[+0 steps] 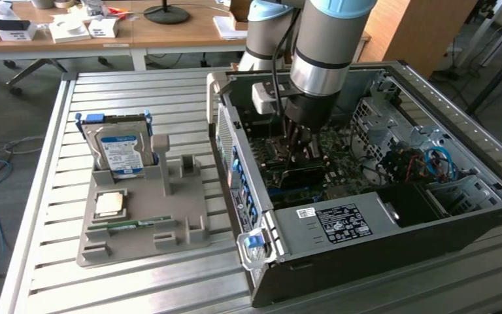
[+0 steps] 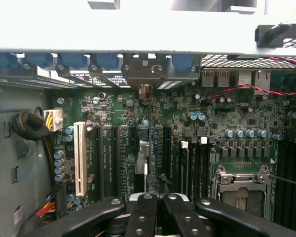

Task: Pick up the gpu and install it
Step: 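Press down on the gpu until it lock into place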

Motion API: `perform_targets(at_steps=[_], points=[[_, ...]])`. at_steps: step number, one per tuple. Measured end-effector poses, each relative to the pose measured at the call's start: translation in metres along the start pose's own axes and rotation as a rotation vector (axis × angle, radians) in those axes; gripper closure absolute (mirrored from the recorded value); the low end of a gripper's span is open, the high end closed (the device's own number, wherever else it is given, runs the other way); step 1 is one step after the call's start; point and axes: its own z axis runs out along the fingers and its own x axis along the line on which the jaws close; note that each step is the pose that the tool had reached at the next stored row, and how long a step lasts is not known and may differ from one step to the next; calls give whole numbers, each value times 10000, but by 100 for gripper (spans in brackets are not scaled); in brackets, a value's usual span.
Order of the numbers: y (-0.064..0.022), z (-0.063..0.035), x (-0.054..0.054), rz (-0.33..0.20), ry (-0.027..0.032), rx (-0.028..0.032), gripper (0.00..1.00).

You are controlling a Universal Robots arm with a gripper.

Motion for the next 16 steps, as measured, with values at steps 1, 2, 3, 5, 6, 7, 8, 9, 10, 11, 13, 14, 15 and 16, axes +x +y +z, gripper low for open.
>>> perform_targets(at_steps=[1, 2, 3, 5, 6, 7, 8, 9, 10, 11, 13, 14, 15, 16], points=[[0, 0, 9, 0, -1, 1, 89], [0, 0, 19, 0, -2, 0, 89], [0, 0, 28, 0, -5, 0, 89], [0, 4, 30, 1, -13, 1, 89], [0, 12, 30, 2, -18, 1, 89], [1, 21, 31, 2, -18, 1, 89], [1, 29, 31, 2, -21, 1, 89], [0, 30, 31, 1, -20, -1, 89], [0, 30, 32, 1, -19, -2, 89], [1, 31, 32, 1, -20, -2, 89], [1, 35, 31, -1, -25, 0, 89], [4, 37, 31, 1, -29, 0, 89], [5, 37, 30, 1, -29, 0, 89], [6, 38, 30, 0, -29, 0, 89]])
